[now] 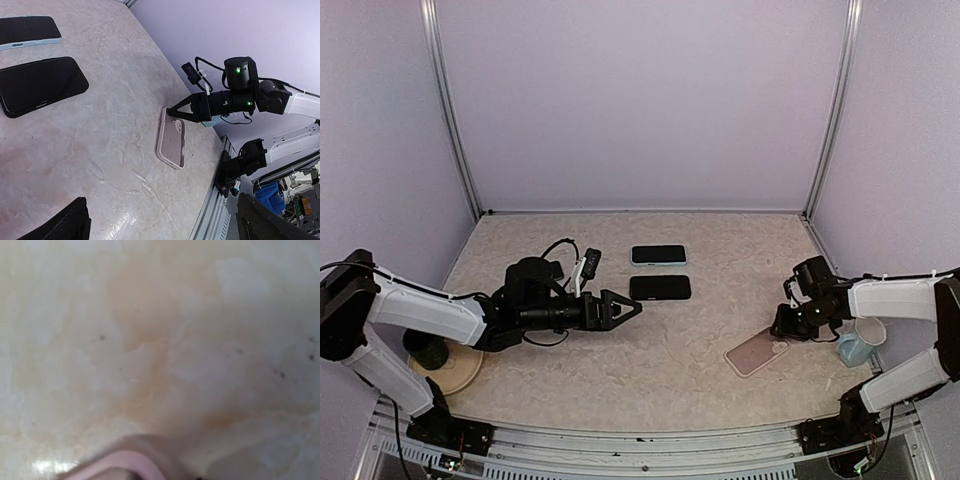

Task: Put the phone into the phone case
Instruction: Pick up the phone case from the center of the board, then place the phone case at the center of the board.

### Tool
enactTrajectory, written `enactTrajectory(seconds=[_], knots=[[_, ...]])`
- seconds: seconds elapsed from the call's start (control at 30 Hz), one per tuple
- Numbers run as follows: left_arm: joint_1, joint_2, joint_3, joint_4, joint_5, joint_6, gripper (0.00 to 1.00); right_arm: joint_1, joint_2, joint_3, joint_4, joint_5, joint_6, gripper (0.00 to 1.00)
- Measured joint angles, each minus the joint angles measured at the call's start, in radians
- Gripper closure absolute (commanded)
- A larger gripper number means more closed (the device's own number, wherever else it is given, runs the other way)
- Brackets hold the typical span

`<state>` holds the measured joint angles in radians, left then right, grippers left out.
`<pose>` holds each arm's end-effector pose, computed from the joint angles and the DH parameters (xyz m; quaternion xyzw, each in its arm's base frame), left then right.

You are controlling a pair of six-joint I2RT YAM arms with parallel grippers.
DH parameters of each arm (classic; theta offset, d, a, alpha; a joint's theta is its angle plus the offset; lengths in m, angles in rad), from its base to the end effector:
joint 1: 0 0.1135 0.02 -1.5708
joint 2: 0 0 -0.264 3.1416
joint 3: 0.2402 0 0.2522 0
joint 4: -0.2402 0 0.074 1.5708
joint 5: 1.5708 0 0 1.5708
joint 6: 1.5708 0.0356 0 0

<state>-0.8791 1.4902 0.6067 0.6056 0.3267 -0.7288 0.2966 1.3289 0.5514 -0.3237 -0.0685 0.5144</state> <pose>0.1852 -0.2415 0.1958 0.1568 0.7780 -0.5181 0.3189 0.2125 0.0675 0.1431 0.0977 0.9671 0.1223 0.2005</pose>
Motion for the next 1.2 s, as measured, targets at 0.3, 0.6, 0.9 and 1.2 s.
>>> enactTrajectory(seconds=[0.3,0.6,0.9,1.2], knots=[[0.000,0.000,0.000,0.000,0.001,0.000,0.01,0.000,0.001,-0.017,0.034,-0.027,-0.005,0.94],[0.003,0.000,0.000,0.000,0.001,0.000,0.01,0.000,-0.002,-0.025,0.046,-0.057,0.002,1.00],[0.036,-0.023,0.003,-0.039,-0.023,0.003,0.01,0.013,-0.054,-0.040,0.048,-0.067,0.063,1.00],[0.111,-0.078,0.035,-0.188,-0.126,0.026,0.01,0.165,-0.011,0.030,0.056,-0.016,0.156,1.00]])
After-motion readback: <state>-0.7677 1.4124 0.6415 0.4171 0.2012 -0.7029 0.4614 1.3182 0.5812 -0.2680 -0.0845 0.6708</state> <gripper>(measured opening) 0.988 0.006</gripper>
